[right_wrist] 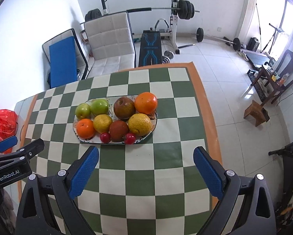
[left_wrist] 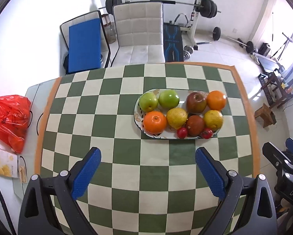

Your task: Organize fruits

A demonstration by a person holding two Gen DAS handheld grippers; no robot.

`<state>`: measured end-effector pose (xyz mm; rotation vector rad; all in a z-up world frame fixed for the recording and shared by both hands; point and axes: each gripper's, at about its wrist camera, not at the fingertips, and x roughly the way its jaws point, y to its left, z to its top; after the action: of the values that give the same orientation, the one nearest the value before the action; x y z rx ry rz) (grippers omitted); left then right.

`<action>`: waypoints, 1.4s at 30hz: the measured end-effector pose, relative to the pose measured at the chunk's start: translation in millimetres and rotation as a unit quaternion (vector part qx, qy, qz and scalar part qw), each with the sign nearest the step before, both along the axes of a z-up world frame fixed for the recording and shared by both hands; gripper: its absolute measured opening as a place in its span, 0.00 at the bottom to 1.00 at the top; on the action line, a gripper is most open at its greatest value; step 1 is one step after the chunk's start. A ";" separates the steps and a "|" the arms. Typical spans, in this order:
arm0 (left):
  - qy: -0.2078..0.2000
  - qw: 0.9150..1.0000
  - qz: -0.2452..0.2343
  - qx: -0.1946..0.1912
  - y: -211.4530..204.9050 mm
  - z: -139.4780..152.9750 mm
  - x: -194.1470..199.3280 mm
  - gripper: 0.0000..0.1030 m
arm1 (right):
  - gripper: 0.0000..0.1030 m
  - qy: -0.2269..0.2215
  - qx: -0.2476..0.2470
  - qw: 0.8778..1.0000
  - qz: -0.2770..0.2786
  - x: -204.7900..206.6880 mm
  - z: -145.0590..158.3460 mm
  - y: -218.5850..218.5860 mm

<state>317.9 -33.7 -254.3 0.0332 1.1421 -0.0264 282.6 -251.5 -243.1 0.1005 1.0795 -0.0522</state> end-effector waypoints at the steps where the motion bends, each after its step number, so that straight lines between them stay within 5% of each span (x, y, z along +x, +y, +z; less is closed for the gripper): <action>1: -0.004 1.000 -0.003 -0.001 0.1 7.0 -5.8 0.96 | 0.96 -0.006 0.000 1.000 0.001 -8.1 9.5 0.3; 15: -0.063 0.997 -0.031 -0.021 -1.8 100.1 -87.0 0.96 | 0.96 -0.067 0.011 0.998 0.013 -105.5 120.5 13.7; 25: -0.078 0.996 -0.021 -0.038 1.8 135.4 -120.0 0.96 | 0.96 -0.098 0.014 0.995 0.015 -152.6 175.9 18.3; 42: -0.095 0.995 -0.012 -0.038 5.8 137.1 -122.4 0.96 | 0.96 -0.106 0.009 0.994 0.015 -157.0 187.6 24.6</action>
<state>195.5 -27.8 -117.3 -0.0186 0.9493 -0.0869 125.6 -226.9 -55.6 0.1029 0.8685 -0.0046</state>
